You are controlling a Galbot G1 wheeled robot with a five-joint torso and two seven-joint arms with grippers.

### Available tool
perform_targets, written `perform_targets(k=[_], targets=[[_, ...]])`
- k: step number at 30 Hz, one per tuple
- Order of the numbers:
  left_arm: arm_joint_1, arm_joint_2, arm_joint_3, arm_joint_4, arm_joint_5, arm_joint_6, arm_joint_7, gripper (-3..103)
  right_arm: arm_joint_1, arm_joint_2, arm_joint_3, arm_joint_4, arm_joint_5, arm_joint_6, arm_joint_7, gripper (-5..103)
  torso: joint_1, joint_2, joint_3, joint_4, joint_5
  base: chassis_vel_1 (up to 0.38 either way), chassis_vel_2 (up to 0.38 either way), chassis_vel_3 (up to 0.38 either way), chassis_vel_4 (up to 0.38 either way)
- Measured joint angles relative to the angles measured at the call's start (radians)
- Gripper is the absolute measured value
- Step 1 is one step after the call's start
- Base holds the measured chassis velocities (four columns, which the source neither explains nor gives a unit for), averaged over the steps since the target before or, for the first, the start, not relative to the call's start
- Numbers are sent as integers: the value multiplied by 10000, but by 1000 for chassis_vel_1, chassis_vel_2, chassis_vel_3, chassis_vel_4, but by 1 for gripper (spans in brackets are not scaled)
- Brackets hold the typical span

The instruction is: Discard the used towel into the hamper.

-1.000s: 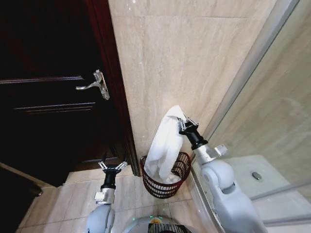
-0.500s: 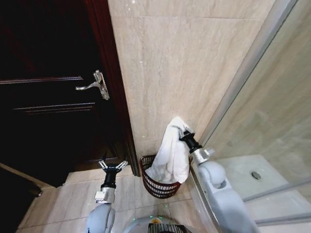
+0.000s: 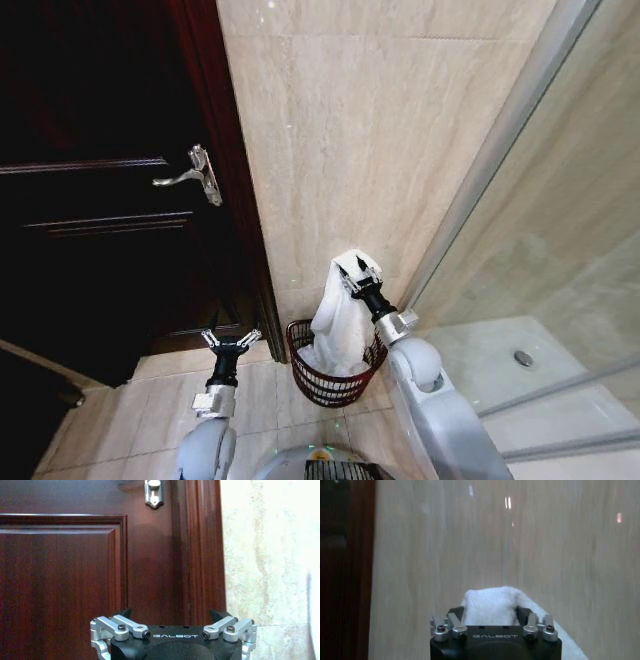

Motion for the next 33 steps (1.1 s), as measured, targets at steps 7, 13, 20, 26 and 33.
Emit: perform_targets(k=[7,13,20,26,33], targets=[[-3,43,-40,47,-267,-45,15,100,-803,-263,-91,249,134,-1637,638,93,5,-1,2,-8,1,0,0,0,0],[-31,121,-73,68,-442,-102,23,100,-880,-232,-15,618,192,-1580,810,100,0,3,-1,-7,-1,0,0,0,0],[-51,172,-139,80,-652,-174,54,100,-1497,-169,391,1358,123,-1359,819,100,0,5,-1,-7,-2,0,0,0,0],[-32,226,-143,75,-784,-172,119,100,-2493,226,1458,1856,61,-1009,527,100,-1,6,-1,-11,-2,0,0,0,0],[-61,308,-90,-19,-859,-9,193,100,-3435,956,2956,2067,200,-448,35,100,-1,6,0,-8,-2,0,0,0,0]])
